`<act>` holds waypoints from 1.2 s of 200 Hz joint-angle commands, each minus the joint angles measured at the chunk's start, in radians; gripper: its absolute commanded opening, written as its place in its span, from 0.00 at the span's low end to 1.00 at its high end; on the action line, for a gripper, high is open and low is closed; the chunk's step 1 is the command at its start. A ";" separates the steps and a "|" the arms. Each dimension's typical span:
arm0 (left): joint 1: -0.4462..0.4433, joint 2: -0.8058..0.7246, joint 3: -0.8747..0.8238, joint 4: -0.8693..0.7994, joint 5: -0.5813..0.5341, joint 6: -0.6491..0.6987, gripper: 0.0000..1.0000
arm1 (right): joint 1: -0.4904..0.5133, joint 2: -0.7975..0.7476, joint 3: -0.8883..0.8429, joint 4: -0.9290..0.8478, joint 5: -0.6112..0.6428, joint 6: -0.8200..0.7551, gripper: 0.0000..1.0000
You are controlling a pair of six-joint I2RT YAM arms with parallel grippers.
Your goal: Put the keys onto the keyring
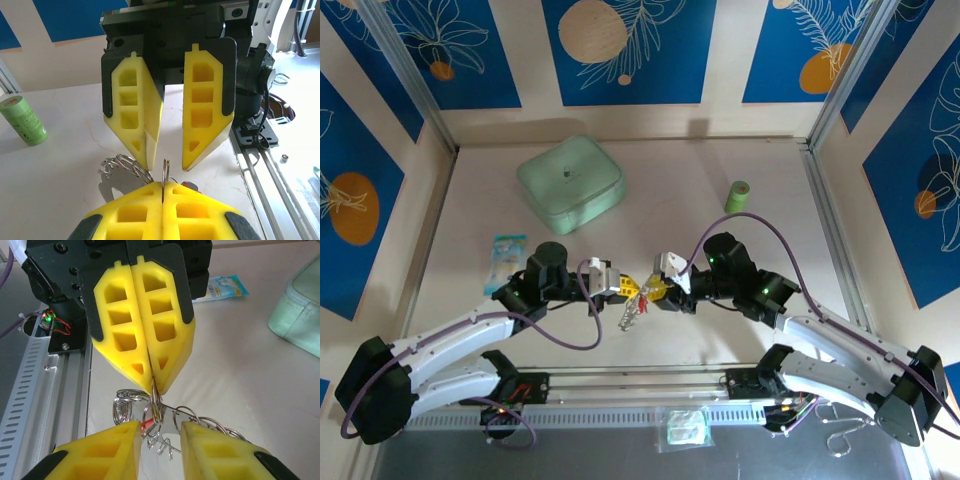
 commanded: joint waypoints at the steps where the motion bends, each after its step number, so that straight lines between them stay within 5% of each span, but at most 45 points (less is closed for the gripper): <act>1: -0.009 -0.011 -0.007 0.053 0.038 -0.001 0.00 | 0.000 0.010 -0.014 0.047 -0.021 0.013 0.27; 43: -0.008 -0.008 -0.008 0.062 0.038 -0.004 0.00 | 0.013 0.040 -0.014 0.088 -0.035 0.028 0.21; 77: -0.008 -0.011 -0.006 0.055 -0.022 0.007 0.00 | 0.018 0.064 -0.005 0.090 -0.033 0.015 0.00; 103: -0.008 -0.023 0.025 -0.070 -0.090 0.101 0.23 | 0.020 0.065 0.028 0.027 -0.014 -0.026 0.00; 167: -0.009 0.010 0.161 -0.403 -0.093 0.307 0.22 | 0.037 0.144 0.180 -0.189 0.053 -0.151 0.00; 240: -0.009 0.027 0.170 -0.368 -0.056 0.269 0.13 | 0.089 0.215 0.272 -0.250 0.112 -0.219 0.00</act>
